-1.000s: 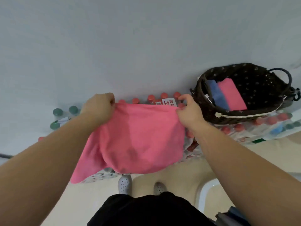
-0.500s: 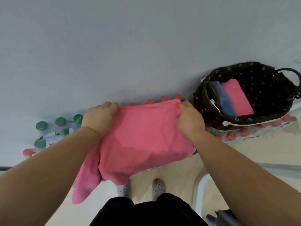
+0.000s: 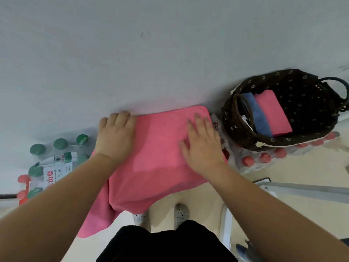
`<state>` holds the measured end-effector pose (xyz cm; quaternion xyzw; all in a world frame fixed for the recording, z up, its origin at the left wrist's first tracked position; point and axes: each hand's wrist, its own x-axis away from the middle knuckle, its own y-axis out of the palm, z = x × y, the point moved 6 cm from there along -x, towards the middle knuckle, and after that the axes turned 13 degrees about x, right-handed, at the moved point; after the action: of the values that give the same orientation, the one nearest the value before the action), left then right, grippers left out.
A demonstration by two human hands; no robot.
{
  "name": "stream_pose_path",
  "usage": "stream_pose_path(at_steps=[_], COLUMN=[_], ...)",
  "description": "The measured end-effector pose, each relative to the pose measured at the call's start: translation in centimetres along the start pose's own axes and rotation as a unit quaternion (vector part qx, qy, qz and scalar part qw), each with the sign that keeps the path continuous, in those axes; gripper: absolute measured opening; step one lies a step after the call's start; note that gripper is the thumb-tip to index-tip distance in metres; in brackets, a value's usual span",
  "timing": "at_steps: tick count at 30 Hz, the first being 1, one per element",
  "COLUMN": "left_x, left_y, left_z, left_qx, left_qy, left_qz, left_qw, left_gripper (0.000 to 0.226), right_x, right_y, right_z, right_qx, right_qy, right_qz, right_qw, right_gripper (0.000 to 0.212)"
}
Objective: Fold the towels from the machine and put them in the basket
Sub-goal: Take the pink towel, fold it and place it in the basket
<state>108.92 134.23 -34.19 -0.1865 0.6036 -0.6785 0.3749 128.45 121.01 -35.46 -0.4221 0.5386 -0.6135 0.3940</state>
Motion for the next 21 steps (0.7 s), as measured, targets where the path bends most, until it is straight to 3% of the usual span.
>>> stream_pose_path(at_steps=[4,14,17,21], left_x=[5.7,19.5,20.4,19.5], left_y=[-0.8,-1.7,-2.4,-2.8], left_z=[-0.2,-3.4,-3.4,-3.7], left_qx=[0.074,0.014,-0.005,0.007], left_qy=[-0.147,-0.337,-0.354,-0.387], left_qz=[0.0,-0.029,-0.035,-0.029], left_qw=[0.986,0.941,0.934,0.921], left_gripper=[0.05,0.066,0.06,0.026], right_x=[2.0,1.9,2.1,3.1], right_y=[3.6,4.2,2.8,0.4], right_z=[-0.7,1.5,0.0,-5.6], right_qx=[0.014,0.025,0.013,0.003], right_qy=[-0.034,-0.041,-0.068,-0.19], right_qz=[-0.118,-0.104,-0.078,-0.051], right_qw=[0.992,0.993,0.995,0.98], right_gripper=[0.084,0.088,0.086,0.081])
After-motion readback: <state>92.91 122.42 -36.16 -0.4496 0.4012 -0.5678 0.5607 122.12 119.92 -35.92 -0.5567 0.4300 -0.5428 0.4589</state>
